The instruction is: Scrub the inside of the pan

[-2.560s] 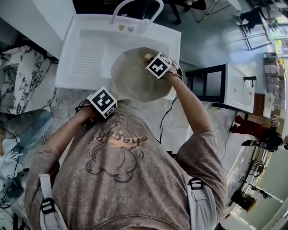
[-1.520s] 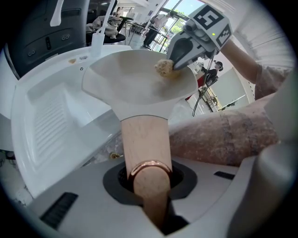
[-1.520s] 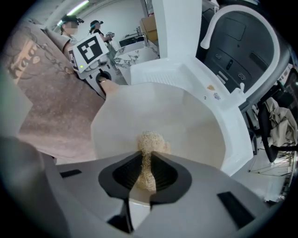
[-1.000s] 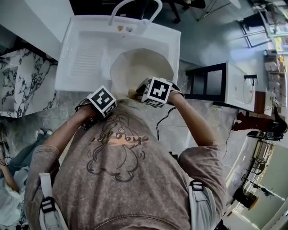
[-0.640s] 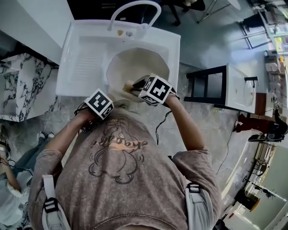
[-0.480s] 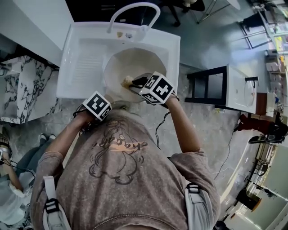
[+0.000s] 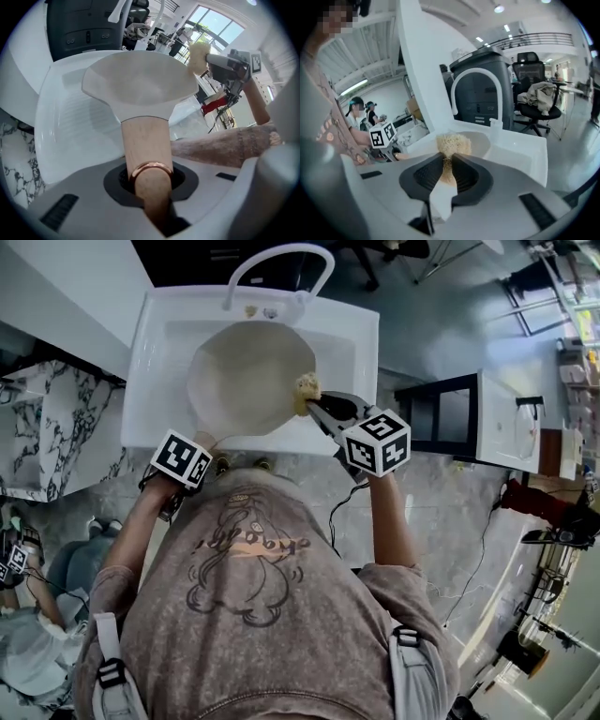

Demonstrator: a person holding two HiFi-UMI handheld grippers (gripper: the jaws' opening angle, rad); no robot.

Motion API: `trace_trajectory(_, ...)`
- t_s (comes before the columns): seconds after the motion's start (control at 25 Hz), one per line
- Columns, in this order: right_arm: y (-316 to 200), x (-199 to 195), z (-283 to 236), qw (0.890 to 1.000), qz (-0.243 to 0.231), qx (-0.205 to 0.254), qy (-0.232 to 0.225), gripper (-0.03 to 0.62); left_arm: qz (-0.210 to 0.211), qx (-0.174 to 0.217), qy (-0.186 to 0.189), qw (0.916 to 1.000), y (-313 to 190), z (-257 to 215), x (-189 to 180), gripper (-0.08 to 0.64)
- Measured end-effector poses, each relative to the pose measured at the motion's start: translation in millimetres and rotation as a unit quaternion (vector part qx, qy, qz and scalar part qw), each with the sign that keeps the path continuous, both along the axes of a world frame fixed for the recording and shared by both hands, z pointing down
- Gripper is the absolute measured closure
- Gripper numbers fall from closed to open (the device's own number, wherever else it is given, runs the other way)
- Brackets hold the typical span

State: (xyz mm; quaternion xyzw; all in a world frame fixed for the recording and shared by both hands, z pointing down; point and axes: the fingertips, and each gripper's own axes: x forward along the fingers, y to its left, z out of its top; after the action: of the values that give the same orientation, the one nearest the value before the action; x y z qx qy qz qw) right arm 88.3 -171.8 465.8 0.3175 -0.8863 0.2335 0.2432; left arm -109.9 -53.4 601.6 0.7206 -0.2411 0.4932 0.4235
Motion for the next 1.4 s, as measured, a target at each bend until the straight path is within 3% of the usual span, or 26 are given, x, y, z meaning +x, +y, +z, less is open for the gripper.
trace_trajectory(0.12, -2.5, 21.0, -11.1, 0.994, 0.08, 0.008, -0.073, 0.518, -0.027, -0.001, 0.003, 0.9996, -3.9, -0.6, -8.1, 0.482)
trace_trajectory(0.24, 1.9, 43.7, -9.2, 0.985, 0.142, 0.016, -0.094, 0.52, -0.059, -0.003, 0.012, 0.9982, -7.8, -1.4, -13.4, 0.482)
trace_trajectory(0.48, 33.4, 53.9, 47.9, 0.98, 0.193, -0.026, -0.032, 0.52, -0.121, 0.006, 0.015, 0.9925, -14.3, -2.5, -29.2, 0.48)
trace_trajectory(0.72, 50.9, 38.5, 88.8, 0.978, 0.201, -0.058, -0.012, 0.52, -0.147, 0.031, 0.0, 0.9887, -26.6, -4.4, -34.2, 0.48)
trace_trajectory(1.04, 50.0, 30.6, 104.7, 0.979, 0.191, -0.066, 0.015, 0.52, -0.154, 0.037, 0.009, 0.9873, -32.3, -7.1, -32.7, 0.479)
trace_trajectory(1.4, 47.0, 28.1, 110.5, 0.978, 0.196, -0.076, 0.012, 0.523, -0.154, 0.038, 0.014, 0.9873, -32.4, -8.4, -27.9, 0.478)
